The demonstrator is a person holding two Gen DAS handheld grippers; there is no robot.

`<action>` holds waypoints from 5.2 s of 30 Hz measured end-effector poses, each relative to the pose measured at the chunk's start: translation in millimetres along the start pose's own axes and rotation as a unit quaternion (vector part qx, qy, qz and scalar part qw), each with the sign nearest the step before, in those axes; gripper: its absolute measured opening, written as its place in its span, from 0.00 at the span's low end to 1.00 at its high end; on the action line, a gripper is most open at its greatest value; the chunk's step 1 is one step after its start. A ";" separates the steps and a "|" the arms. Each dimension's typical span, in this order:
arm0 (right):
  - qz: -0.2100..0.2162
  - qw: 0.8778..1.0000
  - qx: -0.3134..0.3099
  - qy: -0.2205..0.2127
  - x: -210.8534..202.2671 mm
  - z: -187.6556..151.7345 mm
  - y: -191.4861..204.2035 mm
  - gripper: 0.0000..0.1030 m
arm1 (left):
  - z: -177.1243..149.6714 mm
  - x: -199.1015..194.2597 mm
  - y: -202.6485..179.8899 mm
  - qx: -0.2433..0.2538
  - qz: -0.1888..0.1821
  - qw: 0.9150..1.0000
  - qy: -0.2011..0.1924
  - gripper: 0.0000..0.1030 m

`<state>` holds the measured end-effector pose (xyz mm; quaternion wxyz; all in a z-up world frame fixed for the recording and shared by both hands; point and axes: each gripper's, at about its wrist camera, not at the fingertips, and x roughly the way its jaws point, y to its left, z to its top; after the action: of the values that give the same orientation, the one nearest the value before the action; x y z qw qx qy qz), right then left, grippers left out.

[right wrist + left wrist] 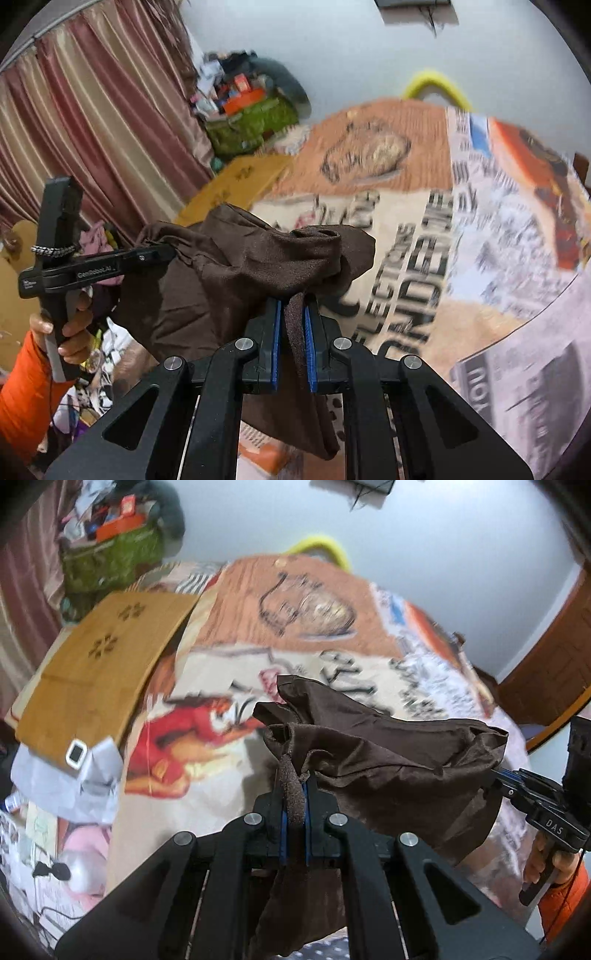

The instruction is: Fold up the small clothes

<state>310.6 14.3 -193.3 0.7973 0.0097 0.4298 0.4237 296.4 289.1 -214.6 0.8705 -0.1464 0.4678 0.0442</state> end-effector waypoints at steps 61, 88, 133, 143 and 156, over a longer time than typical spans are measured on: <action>-0.021 0.986 -0.083 0.144 68.2 -33.5 22.8 0.46 | -59.7 39.6 6.6 0.028 0.066 0.995 0.072 0.58; -0.041 0.997 -0.061 0.037 -28.4 -33.8 19.5 0.52 | -75.8 -59.8 -28.2 0.045 0.104 0.993 -0.041 0.83; -0.064 0.996 -0.053 -0.022 -15.1 28.1 4.5 0.52 | -45.6 -57.2 -24.8 0.016 0.073 0.993 -0.089 0.85; -0.021 0.981 -0.094 -0.171 -135.8 12.4 83.6 0.52 | -50.5 -209.2 -77.3 0.028 0.024 0.966 -0.254 0.85; -0.041 0.944 -0.133 -0.299 -228.0 -42.8 140.5 0.55 | -121.9 -315.6 -141.0 0.078 0.027 0.921 -0.380 0.86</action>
<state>125.2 -66.5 -12.5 0.8998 0.0125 0.1111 0.4218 52.6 137.5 13.3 0.9900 -0.0375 0.1072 0.0837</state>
